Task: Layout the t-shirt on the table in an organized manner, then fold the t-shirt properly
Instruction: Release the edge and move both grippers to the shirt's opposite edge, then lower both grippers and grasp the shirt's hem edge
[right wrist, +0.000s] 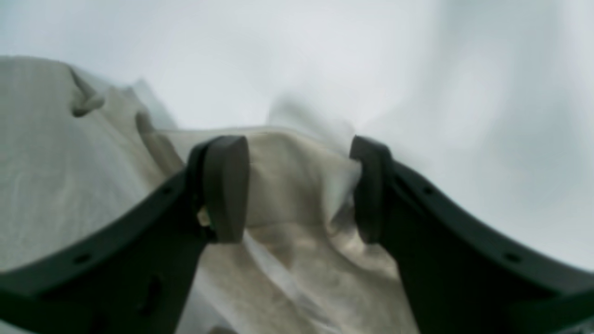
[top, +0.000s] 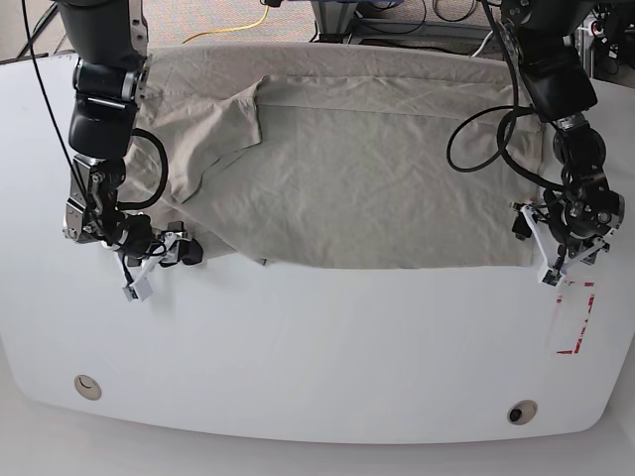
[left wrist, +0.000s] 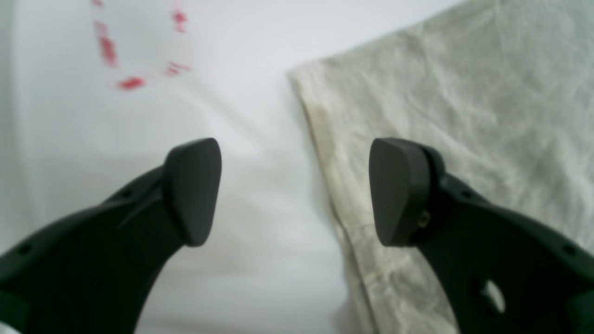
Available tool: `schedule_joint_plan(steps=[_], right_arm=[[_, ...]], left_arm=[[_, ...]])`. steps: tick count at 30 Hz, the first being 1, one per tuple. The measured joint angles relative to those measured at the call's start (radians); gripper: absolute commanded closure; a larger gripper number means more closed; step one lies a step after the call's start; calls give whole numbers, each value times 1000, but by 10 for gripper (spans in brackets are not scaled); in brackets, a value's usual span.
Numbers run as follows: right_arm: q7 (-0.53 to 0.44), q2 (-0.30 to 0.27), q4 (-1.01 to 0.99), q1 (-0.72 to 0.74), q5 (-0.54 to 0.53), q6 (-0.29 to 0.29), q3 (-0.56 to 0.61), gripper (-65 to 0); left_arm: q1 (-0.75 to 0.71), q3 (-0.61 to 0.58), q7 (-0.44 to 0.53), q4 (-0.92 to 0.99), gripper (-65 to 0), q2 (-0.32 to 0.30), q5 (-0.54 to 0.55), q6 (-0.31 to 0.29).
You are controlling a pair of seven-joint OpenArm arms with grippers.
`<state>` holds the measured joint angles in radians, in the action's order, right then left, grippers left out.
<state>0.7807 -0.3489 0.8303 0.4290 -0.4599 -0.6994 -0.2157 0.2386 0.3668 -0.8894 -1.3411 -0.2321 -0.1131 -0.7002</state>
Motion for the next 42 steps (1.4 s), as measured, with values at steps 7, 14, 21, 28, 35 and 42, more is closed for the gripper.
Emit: schedule_joint_plan(steps=[7, 14, 21, 28, 35, 42], right_arm=[[1, 0, 0, 0, 0, 0, 0, -289], [3, 0, 0, -1, 0, 0, 0, -284], [4, 0, 0, -1, 0, 0, 0, -276], [5, 0, 0, -1, 0, 0, 0, -203], [10, 0, -1, -6, 4, 3, 0, -48], [16, -1, -1, -4, 4, 2, 1, -44]], left_arm=[[18, 0, 60, 43, -464, 4, 2, 0], [37, 0, 94, 82, -464, 2, 0, 0], [99, 1, 127, 164, -464, -14, 3, 0], [145, 3, 198, 292, -464, -44, 1, 3], [170, 1, 233, 387, -464, -56, -3, 3], [194, 0, 259, 441, -464, -56, 1, 3]])
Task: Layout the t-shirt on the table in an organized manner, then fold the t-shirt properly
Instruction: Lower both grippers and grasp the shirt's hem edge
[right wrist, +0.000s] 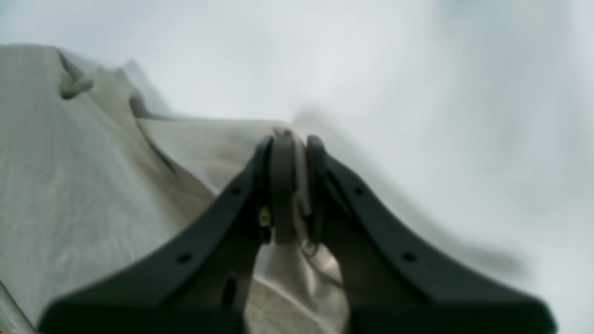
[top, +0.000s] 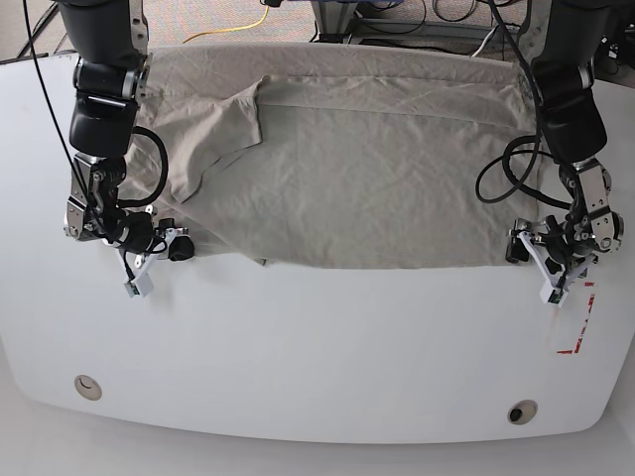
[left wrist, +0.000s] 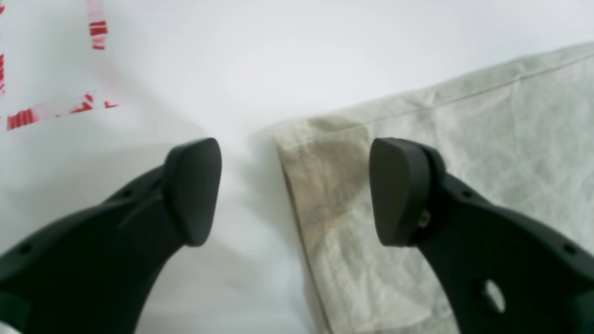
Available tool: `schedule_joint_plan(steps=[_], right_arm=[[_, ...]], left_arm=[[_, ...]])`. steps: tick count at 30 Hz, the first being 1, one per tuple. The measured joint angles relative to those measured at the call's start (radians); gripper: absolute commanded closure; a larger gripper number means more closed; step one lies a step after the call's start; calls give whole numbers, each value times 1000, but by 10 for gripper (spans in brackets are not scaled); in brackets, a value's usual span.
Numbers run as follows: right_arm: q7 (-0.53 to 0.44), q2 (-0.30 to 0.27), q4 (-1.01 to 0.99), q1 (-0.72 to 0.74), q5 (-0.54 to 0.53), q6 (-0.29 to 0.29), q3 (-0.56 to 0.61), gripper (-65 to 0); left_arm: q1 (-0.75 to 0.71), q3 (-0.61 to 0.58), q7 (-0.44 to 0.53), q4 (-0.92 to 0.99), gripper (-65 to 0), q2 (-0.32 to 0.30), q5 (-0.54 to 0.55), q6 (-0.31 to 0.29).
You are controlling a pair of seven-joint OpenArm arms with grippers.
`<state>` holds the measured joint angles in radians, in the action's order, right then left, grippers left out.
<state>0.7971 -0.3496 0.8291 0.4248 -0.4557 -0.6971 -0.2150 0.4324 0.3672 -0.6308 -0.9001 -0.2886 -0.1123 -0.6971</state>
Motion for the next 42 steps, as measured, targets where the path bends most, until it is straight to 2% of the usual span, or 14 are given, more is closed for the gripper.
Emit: schedule_joint_plan(steps=[18, 26, 28, 30, 35, 37, 42], right_arm=[[26, -3, 53, -8, 15, 1, 5, -44], [26, -2, 53, -8, 15, 1, 5, -44], [26, -2, 53, -8, 15, 1, 5, -44], [26, -2, 53, -8, 15, 1, 5, -43], [26, -2, 53, -8, 15, 1, 5, -41], [26, -2, 53, -8, 15, 1, 5, -41], [26, -2, 53, -8, 15, 1, 5, -41]], left_arm=[[-3, -6, 36, 19, -464, 30, 0, 0], [31, -5, 122, 121, -460, 17, 10, 2], [34, -5, 148, 142, -435, 16, 17, 4], [34, -5, 159, 150, -383, 15, 19, 7], [35, -5, 157, 153, -181, 13, 19, 8], [35, -5, 157, 153, -131, 13, 19, 9], [35, -4, 157, 153, -99, 14, 19, 8]])
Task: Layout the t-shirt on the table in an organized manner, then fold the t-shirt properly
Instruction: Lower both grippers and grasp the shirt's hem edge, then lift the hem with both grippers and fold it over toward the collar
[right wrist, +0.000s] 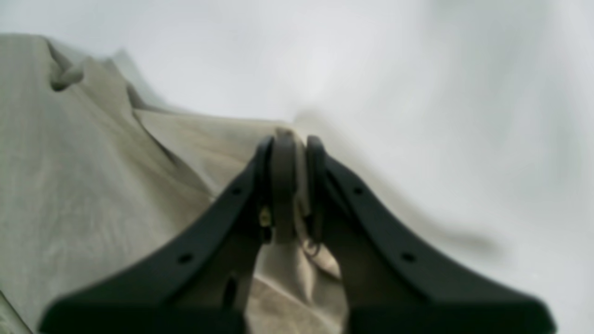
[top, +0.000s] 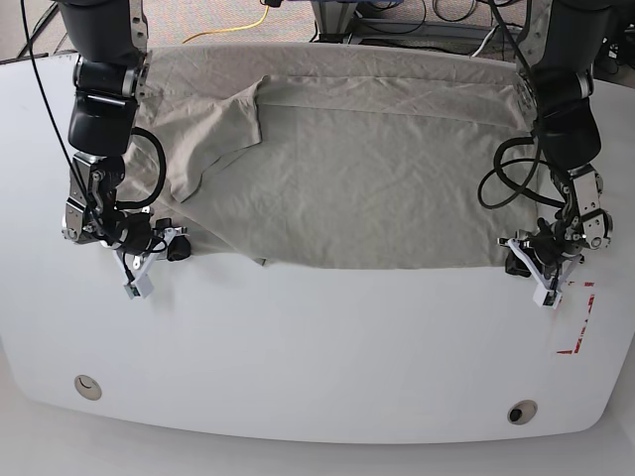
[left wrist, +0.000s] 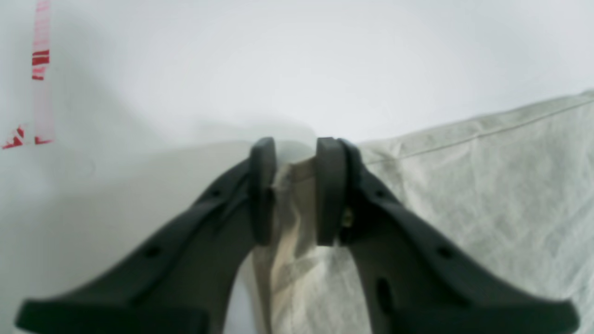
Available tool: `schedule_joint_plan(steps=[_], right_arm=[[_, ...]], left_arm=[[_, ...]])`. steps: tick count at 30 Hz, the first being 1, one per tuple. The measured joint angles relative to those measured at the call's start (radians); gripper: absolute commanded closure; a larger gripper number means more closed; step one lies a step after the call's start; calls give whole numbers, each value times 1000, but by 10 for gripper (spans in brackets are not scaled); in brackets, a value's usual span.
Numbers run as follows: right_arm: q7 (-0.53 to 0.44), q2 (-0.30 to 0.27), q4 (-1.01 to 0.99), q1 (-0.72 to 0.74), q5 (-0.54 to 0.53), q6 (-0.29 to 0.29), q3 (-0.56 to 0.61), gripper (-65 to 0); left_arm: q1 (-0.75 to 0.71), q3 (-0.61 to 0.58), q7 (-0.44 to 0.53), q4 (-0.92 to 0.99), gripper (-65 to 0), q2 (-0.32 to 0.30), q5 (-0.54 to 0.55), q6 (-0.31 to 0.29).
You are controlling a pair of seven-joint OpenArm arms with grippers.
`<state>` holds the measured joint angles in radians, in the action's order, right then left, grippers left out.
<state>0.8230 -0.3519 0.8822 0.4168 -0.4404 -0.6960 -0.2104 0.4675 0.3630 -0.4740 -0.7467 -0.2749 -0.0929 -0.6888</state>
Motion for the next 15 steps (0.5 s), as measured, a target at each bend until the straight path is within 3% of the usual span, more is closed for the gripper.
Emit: schedule_joint_plan(steps=[5, 9, 15], right_arm=[[21, 0, 1, 2, 0, 0, -3, -41], [31, 0, 2, 8, 0, 0, -5, -30], [37, -18, 3, 26, -4, 0, -5, 0]], left_arm=[[-2, 0, 0, -1, -93, 0, 2, 0], [-2, 1, 0, -1, 0, 0, 3, 0], [-2, 4, -4, -3, 0, -1, 5, -2]])
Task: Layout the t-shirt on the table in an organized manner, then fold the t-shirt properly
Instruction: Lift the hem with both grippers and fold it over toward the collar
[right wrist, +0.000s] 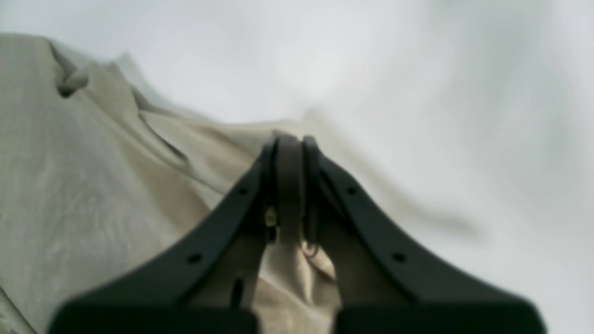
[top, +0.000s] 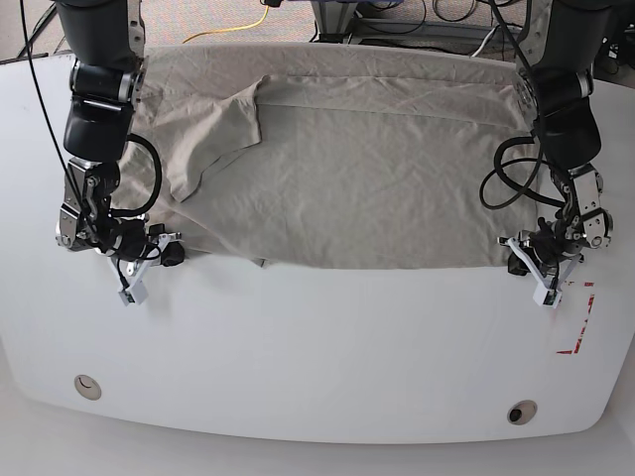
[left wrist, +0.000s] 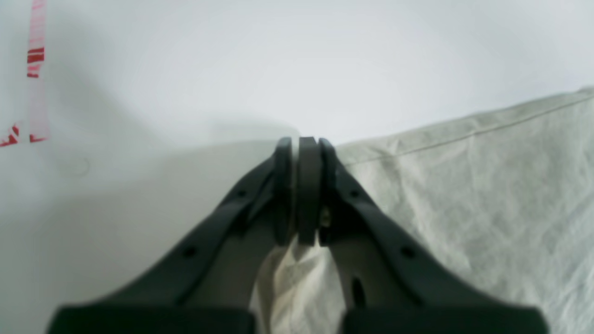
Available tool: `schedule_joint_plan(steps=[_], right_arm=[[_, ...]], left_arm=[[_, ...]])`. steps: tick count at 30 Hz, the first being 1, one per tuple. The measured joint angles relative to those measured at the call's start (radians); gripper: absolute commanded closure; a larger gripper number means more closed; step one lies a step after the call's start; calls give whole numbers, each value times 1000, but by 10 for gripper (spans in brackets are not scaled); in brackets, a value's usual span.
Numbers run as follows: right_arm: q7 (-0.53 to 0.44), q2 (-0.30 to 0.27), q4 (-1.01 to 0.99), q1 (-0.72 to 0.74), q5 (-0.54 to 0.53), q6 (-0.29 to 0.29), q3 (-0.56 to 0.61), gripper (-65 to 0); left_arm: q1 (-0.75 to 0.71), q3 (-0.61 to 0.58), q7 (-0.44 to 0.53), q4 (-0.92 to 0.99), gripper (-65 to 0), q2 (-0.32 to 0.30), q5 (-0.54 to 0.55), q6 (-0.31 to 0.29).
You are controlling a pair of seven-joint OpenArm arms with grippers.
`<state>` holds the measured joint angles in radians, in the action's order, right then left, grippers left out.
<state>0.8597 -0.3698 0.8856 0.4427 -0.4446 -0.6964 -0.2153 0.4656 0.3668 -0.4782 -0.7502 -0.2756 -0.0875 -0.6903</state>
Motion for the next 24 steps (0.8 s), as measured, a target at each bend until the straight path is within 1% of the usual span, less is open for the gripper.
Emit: schedule_joint_plan(steps=[3, 8, 10, 13, 17, 20, 24], right_arm=[[1, -16, 2, 10, 2, 0, 0, -2], [19, -27, 2, 33, 4, 0, 0, -2], [31, -32, 2, 42, -2, 0, 0, -2], [36, -40, 2, 56, -3, 0, 0, -2], [43, -48, 12, 63, -3, 1, -1, -2], [96, -48, 64, 55, 0, 0, -1, -2], [160, -45, 154, 52, -4, -1, -11, -2]], left_arm=[[-6, 0, -23, -31, 0, 2, -5, -4], [-23, 0, -156, -137, 0, 9, -25, -10], [-26, 0, -190, -181, 0, 10, -28, -10], [-24, 0, -228, -257, 0, 9, -25, -10], [-17, 0, -256, -330, 0, 13, -14, -10], [-24, -1, -296, -375, 0, 18, -13, -10], [-53, -1, -324, -439, 0, 17, -17, -11]])
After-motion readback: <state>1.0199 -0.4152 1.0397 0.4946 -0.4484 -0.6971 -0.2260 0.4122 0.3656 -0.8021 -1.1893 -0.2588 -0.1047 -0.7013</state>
